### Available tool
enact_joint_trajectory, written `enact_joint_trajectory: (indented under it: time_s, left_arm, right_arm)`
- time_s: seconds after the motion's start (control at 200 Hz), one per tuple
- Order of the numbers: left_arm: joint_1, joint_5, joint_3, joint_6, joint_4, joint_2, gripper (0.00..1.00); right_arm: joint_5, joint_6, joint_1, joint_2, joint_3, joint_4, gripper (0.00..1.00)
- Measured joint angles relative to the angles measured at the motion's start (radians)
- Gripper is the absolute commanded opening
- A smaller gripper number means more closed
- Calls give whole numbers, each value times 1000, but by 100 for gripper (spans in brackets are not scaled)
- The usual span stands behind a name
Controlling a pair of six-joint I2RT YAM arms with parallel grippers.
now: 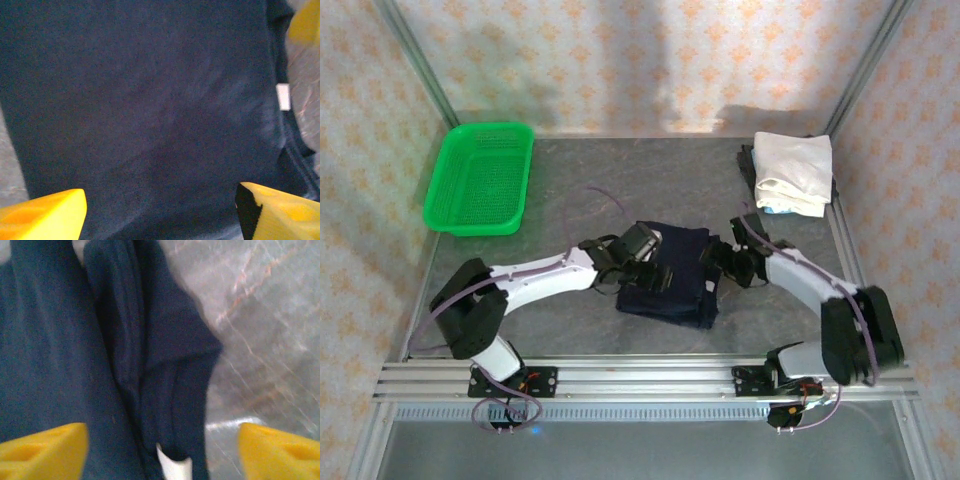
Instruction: Fold and stack the t-shirts
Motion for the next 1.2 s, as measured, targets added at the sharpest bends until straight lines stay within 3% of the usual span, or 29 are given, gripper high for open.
enact_joint_trajectory:
  time_s: [0.185, 0.375, 0.51, 0.816, 1.061, 1.201]
  left_arm:
    - [51, 0, -10, -1, 5, 0, 79]
    - [100, -4, -27, -1, 5, 39, 79]
    - [121, -3, -30, -9, 18, 80, 79]
    - [123, 6, -31, -27, 42, 135, 77]
    - [140, 27, -31, -26, 47, 135, 77]
    - [147, 27, -31, -26, 47, 135, 77]
  right_arm:
    - [-4, -4, 92, 27, -26, -6, 96]
    - [27, -14, 118, 140, 62, -83, 90]
    - [60, -25, 134, 196, 114, -148, 80]
    - [166, -38, 221, 298, 226, -248, 69]
    - [147, -47, 224, 306, 230, -229, 51]
    - [129, -47, 224, 310, 230, -207, 34]
